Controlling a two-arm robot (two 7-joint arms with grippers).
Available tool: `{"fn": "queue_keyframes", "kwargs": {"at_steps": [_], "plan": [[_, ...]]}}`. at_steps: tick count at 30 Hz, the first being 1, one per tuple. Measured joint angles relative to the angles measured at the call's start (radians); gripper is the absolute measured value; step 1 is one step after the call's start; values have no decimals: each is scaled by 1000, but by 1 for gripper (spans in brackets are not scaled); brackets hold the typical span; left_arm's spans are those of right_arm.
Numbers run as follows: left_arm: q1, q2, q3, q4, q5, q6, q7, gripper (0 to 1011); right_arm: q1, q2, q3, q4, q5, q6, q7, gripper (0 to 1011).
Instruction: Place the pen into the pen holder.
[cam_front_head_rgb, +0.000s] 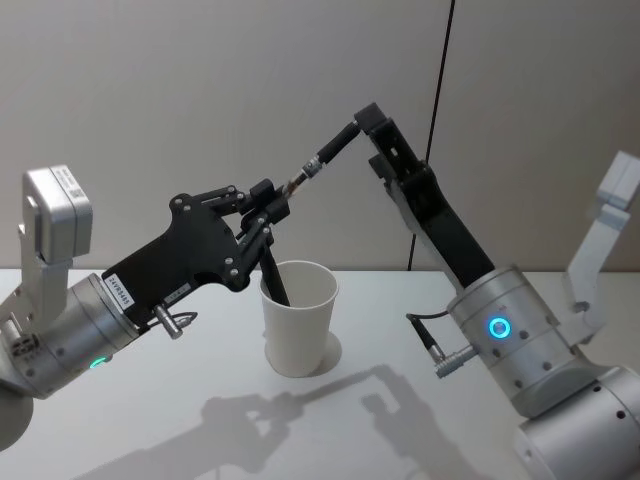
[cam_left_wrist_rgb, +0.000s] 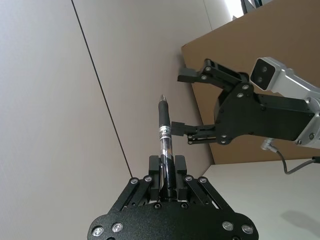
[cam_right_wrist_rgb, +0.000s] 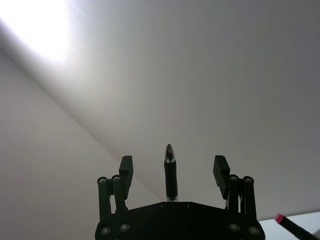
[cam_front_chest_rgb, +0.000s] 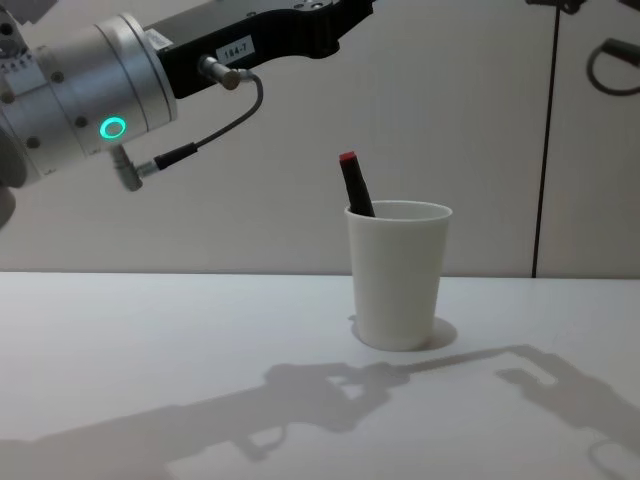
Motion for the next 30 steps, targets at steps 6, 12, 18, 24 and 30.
{"fn": "queue_keyframes", "kwargs": {"at_steps": [6,12,18,24,30], "plan": [[6,5,0,-8,0,1,4,190,23,8,-15,7,2,21,-20,1001],[10,9,-1,-15,1,1,9,190,43,20,-31,15,2,38,-35,1001],[15,13,-3,-24,4,3,13,189,63,32,-54,30,-9,48,-46,1001],[18,16,-4,-29,7,5,17,189,77,36,-75,47,-23,49,-51,1001],[20,19,-5,-33,10,8,20,189,95,37,-97,66,-36,46,-52,1001]]}}
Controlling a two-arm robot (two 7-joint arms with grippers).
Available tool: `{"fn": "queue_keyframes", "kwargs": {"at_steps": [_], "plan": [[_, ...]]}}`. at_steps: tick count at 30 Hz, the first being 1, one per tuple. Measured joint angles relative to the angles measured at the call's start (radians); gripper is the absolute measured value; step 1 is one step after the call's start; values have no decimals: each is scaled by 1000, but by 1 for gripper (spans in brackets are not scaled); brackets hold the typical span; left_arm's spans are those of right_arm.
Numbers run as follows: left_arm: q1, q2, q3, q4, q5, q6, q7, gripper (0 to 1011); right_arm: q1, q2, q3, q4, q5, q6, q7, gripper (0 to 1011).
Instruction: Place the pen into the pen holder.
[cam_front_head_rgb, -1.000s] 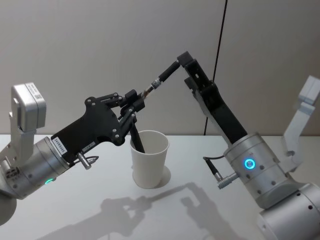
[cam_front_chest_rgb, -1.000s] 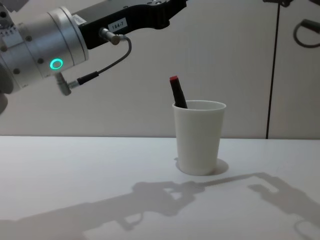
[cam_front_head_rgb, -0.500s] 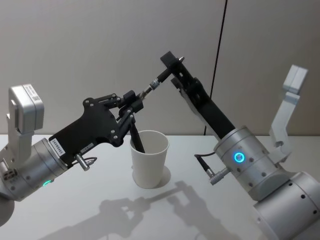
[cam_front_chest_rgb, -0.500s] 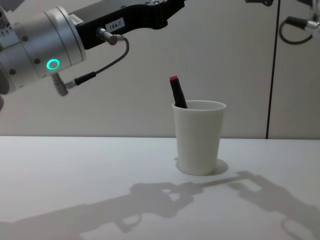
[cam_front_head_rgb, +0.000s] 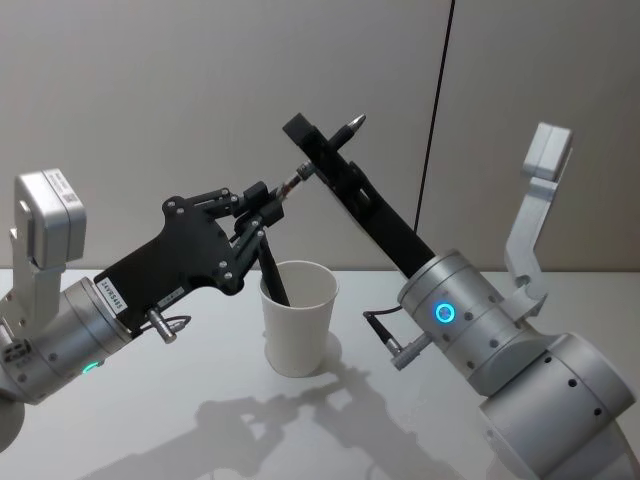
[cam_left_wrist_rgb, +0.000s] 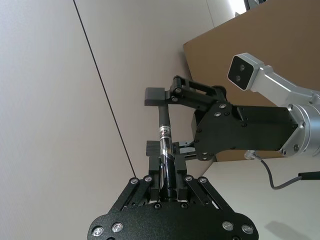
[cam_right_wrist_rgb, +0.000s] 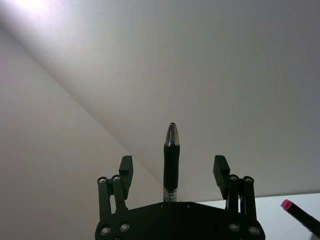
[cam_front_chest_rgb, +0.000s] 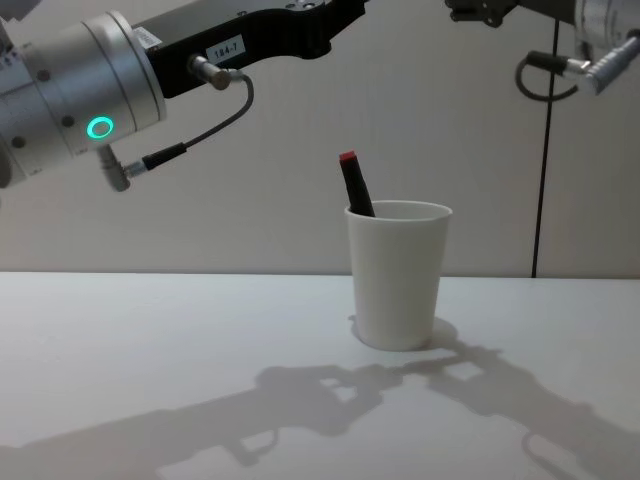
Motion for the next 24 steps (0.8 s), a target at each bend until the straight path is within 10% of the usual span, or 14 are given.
{"fn": "queue_keyframes", "kwargs": {"at_steps": [8,24], "plan": [[2,1,-1,-3,2,1,2,189,14,1,-18,16,-9,-7,-1,1001],[3,3,-2,-4,3,3,4,189,27,2,-34,29,-18,-14,-2,566]]}}
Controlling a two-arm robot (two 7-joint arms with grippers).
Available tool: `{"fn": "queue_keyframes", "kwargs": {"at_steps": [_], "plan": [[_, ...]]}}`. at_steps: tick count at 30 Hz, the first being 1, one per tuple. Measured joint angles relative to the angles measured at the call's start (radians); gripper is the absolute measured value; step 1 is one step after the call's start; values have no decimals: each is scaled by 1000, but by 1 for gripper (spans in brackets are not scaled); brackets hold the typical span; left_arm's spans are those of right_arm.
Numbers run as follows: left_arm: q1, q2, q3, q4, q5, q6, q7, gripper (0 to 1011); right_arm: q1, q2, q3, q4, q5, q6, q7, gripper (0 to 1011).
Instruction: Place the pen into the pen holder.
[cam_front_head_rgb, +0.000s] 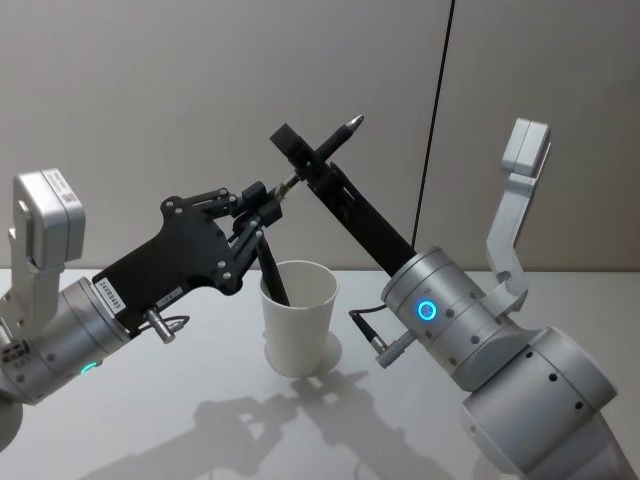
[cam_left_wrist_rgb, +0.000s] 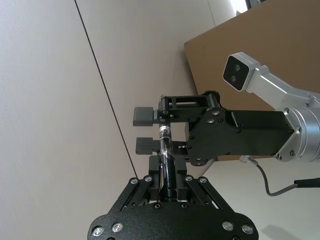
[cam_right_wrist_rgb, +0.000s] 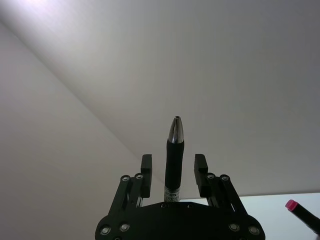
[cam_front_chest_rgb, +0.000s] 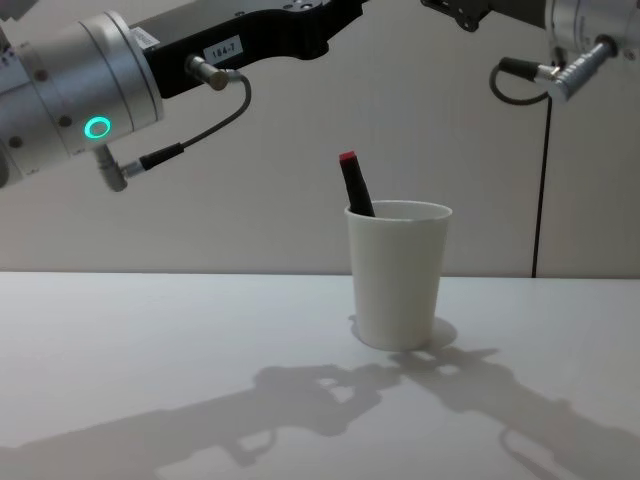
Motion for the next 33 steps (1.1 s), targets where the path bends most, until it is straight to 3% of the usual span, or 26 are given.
{"fn": "queue_keyframes", "kwargs": {"at_steps": [12,33], "plan": [[0,0,0,0,0,0,0,189,2,0,-3,2,-2,-1,0,166],[0,0,0,0,0,1,0,190,4,0,-5,4,-3,-2,0,142]]}}
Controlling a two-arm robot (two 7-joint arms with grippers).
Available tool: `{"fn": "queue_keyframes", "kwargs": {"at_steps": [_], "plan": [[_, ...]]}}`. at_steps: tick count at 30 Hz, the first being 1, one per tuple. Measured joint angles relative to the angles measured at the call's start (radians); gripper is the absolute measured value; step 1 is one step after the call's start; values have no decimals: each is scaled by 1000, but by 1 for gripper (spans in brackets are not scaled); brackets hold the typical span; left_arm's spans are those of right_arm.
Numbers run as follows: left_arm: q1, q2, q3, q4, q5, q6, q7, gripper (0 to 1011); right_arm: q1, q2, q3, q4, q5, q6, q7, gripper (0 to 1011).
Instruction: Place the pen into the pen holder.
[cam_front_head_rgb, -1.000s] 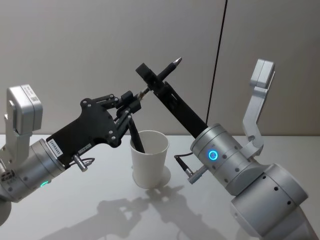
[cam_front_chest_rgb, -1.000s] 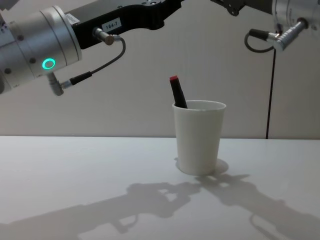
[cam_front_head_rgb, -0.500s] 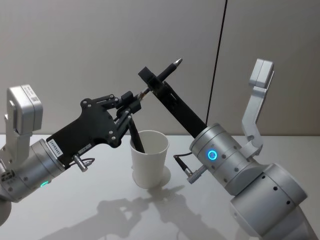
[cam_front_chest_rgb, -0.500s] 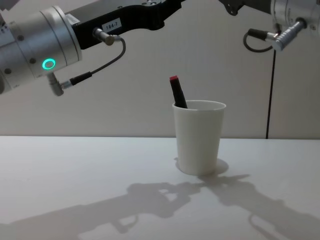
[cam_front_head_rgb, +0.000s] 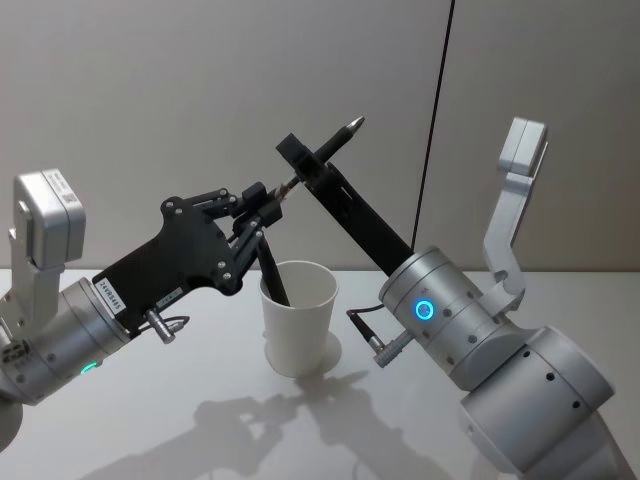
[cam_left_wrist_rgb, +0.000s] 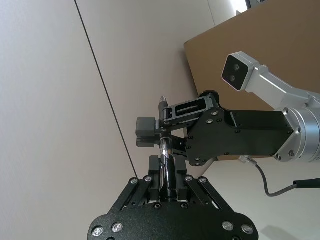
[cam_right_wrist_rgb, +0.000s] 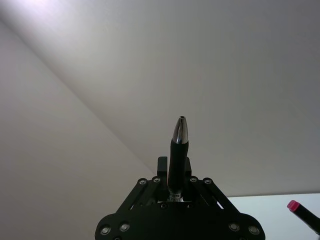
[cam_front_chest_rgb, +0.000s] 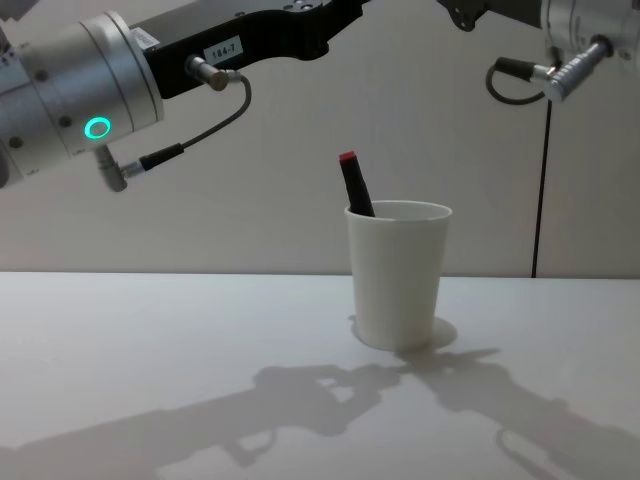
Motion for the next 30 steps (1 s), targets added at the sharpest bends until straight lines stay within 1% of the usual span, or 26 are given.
{"fn": "queue_keyframes", "kwargs": {"at_steps": [2,5,6,9,10,11,12,15,16,17,18,20,23,24,25,26,27,28,30], "plan": [[0,0,0,0,0,0,0,193,0,0,0,0,0,0,-1,142],[0,0,0,0,-1,-1,0,269,0,0,0,0,0,0,-1,142],[0,0,0,0,-1,-1,0,319,0,0,0,0,0,0,-1,142],[0,0,0,0,-1,-1,0,377,0,0,0,0,0,0,-1,142],[0,0,0,0,0,-1,0,439,0,0,0,0,0,0,-1,142],[0,0,0,0,-1,-1,0,458,0,0,0,0,0,0,-1,142],[0,0,0,0,-1,-1,0,518,0,0,0,0,0,0,-1,142],[0,0,0,0,0,-1,0,578,0,0,0,0,0,0,-1,142],[0,0,0,0,0,-1,0,640,0,0,0,0,0,0,-1,143],[0,0,0,0,0,-1,0,679,0,0,0,0,0,0,-1,142],[0,0,0,0,0,-1,0,679,0,0,0,0,0,0,-1,142],[0,0,0,0,0,-1,0,755,0,0,0,0,0,0,-1,142],[0,0,0,0,0,-1,0,834,0,1,0,-1,-2,-5,-1,142],[0,0,0,0,0,-1,0,888,0,2,-1,-2,-6,-11,-1,142],[0,0,0,0,0,-1,0,888,0,2,-1,-2,-6,-11,-1,142],[0,0,0,0,0,-1,0,924,-1,3,-1,-3,-12,-19,-2,142],[0,0,0,0,0,-1,0,934,-1,4,-1,-4,-16,-24,-2,142],[0,0,0,0,0,-1,0,977,-2,5,-1,-6,-23,-33,-3,142],[0,0,0,0,0,-1,0,1004,-2,8,0,-8,-32,-44,-4,142]]}}
